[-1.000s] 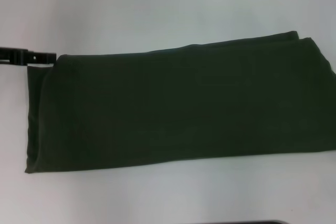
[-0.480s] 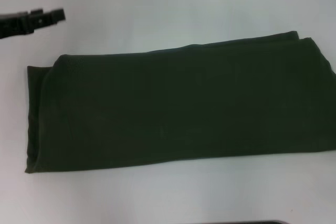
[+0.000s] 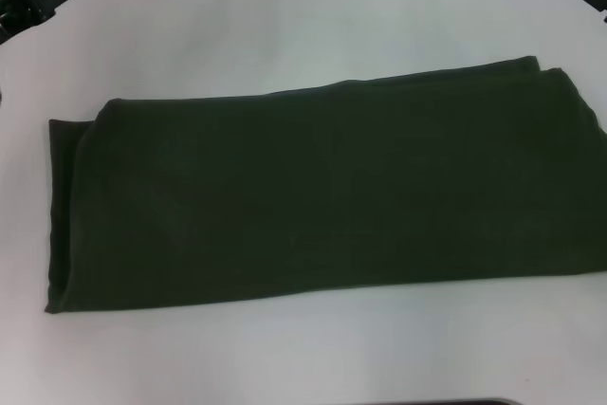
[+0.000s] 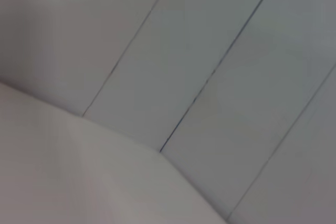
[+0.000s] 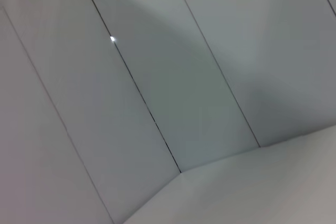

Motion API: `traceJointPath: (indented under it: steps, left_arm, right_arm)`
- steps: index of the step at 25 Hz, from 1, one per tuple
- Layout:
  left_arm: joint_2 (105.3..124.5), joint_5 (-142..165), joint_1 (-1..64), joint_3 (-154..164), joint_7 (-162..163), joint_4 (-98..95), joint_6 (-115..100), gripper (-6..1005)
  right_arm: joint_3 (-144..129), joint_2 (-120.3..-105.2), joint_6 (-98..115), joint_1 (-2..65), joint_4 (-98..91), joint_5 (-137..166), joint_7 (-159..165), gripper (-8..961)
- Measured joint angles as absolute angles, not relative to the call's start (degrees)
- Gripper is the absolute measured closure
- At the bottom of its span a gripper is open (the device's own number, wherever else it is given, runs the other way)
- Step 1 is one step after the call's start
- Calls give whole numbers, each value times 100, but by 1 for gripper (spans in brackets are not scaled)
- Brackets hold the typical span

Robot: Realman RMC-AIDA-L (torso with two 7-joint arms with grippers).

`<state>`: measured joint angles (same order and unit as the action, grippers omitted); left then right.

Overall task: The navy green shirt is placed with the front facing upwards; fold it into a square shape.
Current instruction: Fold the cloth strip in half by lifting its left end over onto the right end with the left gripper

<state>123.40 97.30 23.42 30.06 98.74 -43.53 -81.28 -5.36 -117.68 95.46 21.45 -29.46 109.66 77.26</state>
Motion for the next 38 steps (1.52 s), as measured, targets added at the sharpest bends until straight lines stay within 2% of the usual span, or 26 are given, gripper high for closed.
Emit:
traceJointPath:
  steps: [11, 21, 26, 38]
  left_arm:
    - [12323, 9668, 2318, 2938, 9652, -4019, -8167, 285]
    - [12163, 11601, 2290, 2994, 10343, -4952, -8456, 291]
    - [12156, 12541, 2277, 2941, 10983, -5583, -8595, 292]
    - [11965, 13807, 2342, 2462, 11664, -6060, -9307, 293]
  right_arm:
    - [-512, -11799, 9570, 2165, -2886, 10961, 7745, 49]
    - [-786, -11742, 9580, 2107, -2883, 10998, 8116, 49]
    - [-797, -11740, 9525, 2101, -2883, 11004, 8205, 54]
    - [-798, -11740, 9483, 2134, -2883, 11001, 8275, 53]
